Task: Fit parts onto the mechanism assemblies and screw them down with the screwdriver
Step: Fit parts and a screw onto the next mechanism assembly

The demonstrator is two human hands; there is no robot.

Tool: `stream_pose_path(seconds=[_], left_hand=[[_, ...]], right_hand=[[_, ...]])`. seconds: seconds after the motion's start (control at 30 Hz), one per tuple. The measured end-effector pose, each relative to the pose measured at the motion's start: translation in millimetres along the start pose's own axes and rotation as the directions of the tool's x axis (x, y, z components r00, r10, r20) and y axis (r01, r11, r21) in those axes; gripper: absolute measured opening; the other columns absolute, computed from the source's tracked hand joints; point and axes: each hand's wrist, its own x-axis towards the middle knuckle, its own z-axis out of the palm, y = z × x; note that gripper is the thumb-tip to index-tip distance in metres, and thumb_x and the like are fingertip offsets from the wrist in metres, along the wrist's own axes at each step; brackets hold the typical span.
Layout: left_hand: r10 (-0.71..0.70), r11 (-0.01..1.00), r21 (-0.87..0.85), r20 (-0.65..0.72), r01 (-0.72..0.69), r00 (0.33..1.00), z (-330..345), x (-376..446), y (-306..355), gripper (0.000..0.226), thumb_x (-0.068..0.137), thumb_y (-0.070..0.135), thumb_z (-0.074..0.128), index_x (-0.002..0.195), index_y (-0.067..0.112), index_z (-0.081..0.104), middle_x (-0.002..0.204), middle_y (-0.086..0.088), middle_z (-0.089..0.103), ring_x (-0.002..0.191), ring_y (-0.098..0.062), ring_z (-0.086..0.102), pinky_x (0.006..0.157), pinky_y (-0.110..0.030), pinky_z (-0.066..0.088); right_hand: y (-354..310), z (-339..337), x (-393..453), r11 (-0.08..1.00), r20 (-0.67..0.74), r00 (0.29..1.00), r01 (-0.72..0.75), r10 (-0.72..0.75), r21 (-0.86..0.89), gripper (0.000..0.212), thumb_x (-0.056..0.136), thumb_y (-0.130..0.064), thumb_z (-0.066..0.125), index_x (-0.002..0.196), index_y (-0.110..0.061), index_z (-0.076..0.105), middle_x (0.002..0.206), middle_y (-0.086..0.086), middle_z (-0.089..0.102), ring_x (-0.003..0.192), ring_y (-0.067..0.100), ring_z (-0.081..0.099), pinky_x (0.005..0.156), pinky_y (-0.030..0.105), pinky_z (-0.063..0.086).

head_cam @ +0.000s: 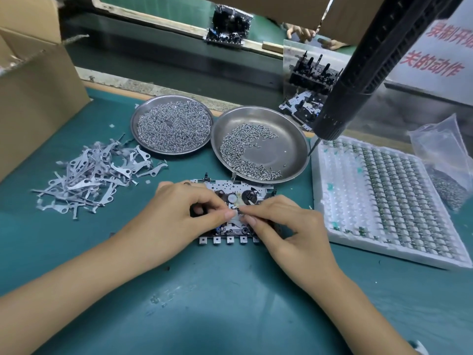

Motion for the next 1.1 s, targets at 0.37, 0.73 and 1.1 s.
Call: stream_pose_path(seconds=[0.37, 0.73, 1.1], left_hand=[[0.024, 0.993, 0.120, -0.055, -0.017, 0.998, 3.1, -1.8, 4.0, 0.021, 0.072, 0.053, 0.071, 0.062, 0.035, 0.067, 0.067, 0.023, 0.061, 0.073, -0.010, 0.055, 0.079, -0.035, 0.039], [0.043, 0.994, 0.098, -0.042, -0.038, 0.998, 2.9, -0.9, 4.7, 0.013, 0.066, 0.045, 0.068, 0.064, 0.032, 0.070, 0.067, 0.018, 0.061, 0.072, -0.010, 0.054, 0.080, -0.038, 0.039], [0.032, 0.998, 0.057, -0.014, -0.032, 0.999, 0.7, -0.2, 5.5, 0.006, 0.066, 0.033, 0.077, 0.063, 0.031, 0.073, 0.064, 0.010, 0.062, 0.073, -0.016, 0.056, 0.069, -0.019, 0.038]], right_hand=[[-2.1, -1.9, -2.6, 0.999, 0.042, 0.999, 0.032, -0.031, -0.038, 0.019, 0.079, -0.008, 0.070, 0.096, -0.012, 0.076, 0.074, -0.011, 0.060, 0.076, 0.004, 0.053, 0.068, 0.009, 0.037], [-0.1, -1.4, -7.4, 0.972, 0.070, 0.992, 0.114, -0.102, -0.204, 0.008, 0.079, -0.010, 0.071, 0.085, -0.006, 0.075, 0.086, 0.002, 0.062, 0.082, 0.013, 0.055, 0.076, 0.016, 0.044], [1.5, 10.4, -14.0, 0.955, -0.033, 0.990, 0.122, -0.135, -0.271, 0.004, 0.080, -0.004, 0.069, 0.079, -0.003, 0.072, 0.083, 0.003, 0.065, 0.079, 0.018, 0.056, 0.077, 0.018, 0.042]])
